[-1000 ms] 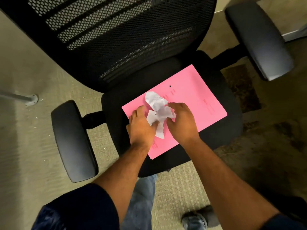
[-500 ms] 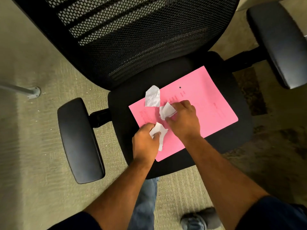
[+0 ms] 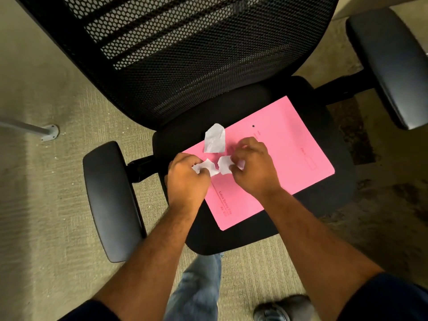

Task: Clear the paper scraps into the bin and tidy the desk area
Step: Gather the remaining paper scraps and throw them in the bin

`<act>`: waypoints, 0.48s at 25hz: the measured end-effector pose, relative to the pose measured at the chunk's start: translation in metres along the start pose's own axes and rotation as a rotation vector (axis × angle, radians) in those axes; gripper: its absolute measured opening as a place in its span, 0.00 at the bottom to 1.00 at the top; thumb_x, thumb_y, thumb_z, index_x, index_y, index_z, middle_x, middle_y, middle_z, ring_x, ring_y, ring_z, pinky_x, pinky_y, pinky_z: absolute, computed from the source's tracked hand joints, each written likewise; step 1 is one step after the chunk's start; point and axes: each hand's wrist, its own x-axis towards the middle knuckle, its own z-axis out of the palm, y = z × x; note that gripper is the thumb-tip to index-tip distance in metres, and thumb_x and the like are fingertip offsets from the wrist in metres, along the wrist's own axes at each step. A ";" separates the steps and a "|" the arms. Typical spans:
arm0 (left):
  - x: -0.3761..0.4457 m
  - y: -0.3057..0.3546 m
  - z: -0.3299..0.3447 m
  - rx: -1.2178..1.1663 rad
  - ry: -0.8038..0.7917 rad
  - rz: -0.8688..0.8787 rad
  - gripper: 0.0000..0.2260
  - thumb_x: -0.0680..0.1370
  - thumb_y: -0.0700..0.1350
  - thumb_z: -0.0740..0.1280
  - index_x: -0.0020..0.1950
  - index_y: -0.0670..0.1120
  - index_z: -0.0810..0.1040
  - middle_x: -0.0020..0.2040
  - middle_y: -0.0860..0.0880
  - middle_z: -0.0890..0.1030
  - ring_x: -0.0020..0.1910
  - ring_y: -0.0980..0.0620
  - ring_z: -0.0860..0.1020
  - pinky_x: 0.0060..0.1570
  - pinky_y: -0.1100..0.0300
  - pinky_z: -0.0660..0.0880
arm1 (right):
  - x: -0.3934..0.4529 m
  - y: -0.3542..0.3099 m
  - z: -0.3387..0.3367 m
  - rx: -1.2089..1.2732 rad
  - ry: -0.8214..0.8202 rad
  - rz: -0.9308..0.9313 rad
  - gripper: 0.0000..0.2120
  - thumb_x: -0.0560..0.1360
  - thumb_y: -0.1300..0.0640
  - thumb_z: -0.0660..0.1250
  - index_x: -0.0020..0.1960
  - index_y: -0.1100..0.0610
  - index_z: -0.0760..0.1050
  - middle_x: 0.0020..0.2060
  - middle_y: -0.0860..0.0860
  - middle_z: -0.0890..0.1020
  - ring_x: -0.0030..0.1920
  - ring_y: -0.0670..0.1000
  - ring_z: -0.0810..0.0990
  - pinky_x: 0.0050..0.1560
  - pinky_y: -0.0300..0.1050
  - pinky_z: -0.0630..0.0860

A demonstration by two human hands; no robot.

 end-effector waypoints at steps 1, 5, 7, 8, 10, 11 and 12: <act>0.002 0.001 0.000 0.001 0.001 -0.020 0.07 0.73 0.38 0.70 0.44 0.49 0.83 0.51 0.54 0.80 0.52 0.49 0.81 0.54 0.46 0.81 | 0.002 -0.001 -0.003 -0.005 0.009 -0.098 0.06 0.73 0.58 0.78 0.49 0.57 0.87 0.67 0.54 0.80 0.66 0.59 0.77 0.59 0.60 0.81; 0.008 -0.007 -0.001 -0.012 0.018 -0.126 0.08 0.75 0.40 0.69 0.43 0.53 0.81 0.45 0.55 0.84 0.46 0.49 0.84 0.48 0.49 0.82 | 0.030 -0.023 -0.008 -0.098 -0.084 -0.379 0.01 0.73 0.58 0.76 0.44 0.55 0.86 0.80 0.56 0.69 0.82 0.62 0.63 0.76 0.64 0.68; 0.011 -0.014 -0.003 -0.046 0.033 -0.180 0.08 0.75 0.40 0.68 0.45 0.53 0.82 0.42 0.54 0.84 0.42 0.48 0.84 0.48 0.48 0.82 | 0.046 -0.035 -0.003 -0.174 -0.175 -0.391 0.02 0.74 0.58 0.75 0.47 0.55 0.86 0.84 0.56 0.62 0.85 0.62 0.55 0.80 0.67 0.60; 0.012 -0.018 -0.003 -0.075 0.043 -0.193 0.08 0.76 0.39 0.68 0.46 0.52 0.81 0.42 0.53 0.84 0.42 0.48 0.83 0.47 0.48 0.82 | 0.053 -0.039 0.000 -0.235 -0.228 -0.364 0.06 0.76 0.57 0.75 0.53 0.55 0.86 0.84 0.56 0.60 0.85 0.62 0.53 0.81 0.67 0.58; 0.012 -0.026 -0.005 -0.132 0.070 -0.193 0.08 0.77 0.37 0.67 0.49 0.50 0.81 0.43 0.50 0.84 0.44 0.47 0.84 0.40 0.53 0.80 | 0.058 -0.039 0.009 -0.357 -0.318 -0.295 0.15 0.79 0.55 0.73 0.66 0.54 0.83 0.85 0.56 0.59 0.85 0.62 0.53 0.82 0.64 0.58; 0.012 -0.030 -0.005 -0.152 0.087 -0.188 0.08 0.77 0.37 0.67 0.51 0.49 0.82 0.45 0.49 0.84 0.45 0.46 0.84 0.38 0.56 0.78 | 0.060 -0.038 0.012 -0.399 -0.346 -0.270 0.19 0.80 0.54 0.73 0.70 0.54 0.80 0.84 0.56 0.60 0.85 0.62 0.55 0.82 0.61 0.61; 0.013 -0.032 -0.005 -0.167 0.104 -0.185 0.08 0.78 0.36 0.68 0.53 0.47 0.82 0.46 0.48 0.85 0.46 0.47 0.85 0.38 0.58 0.78 | 0.060 -0.036 0.014 -0.431 -0.356 -0.249 0.22 0.80 0.55 0.73 0.73 0.54 0.77 0.84 0.55 0.60 0.84 0.61 0.56 0.82 0.59 0.63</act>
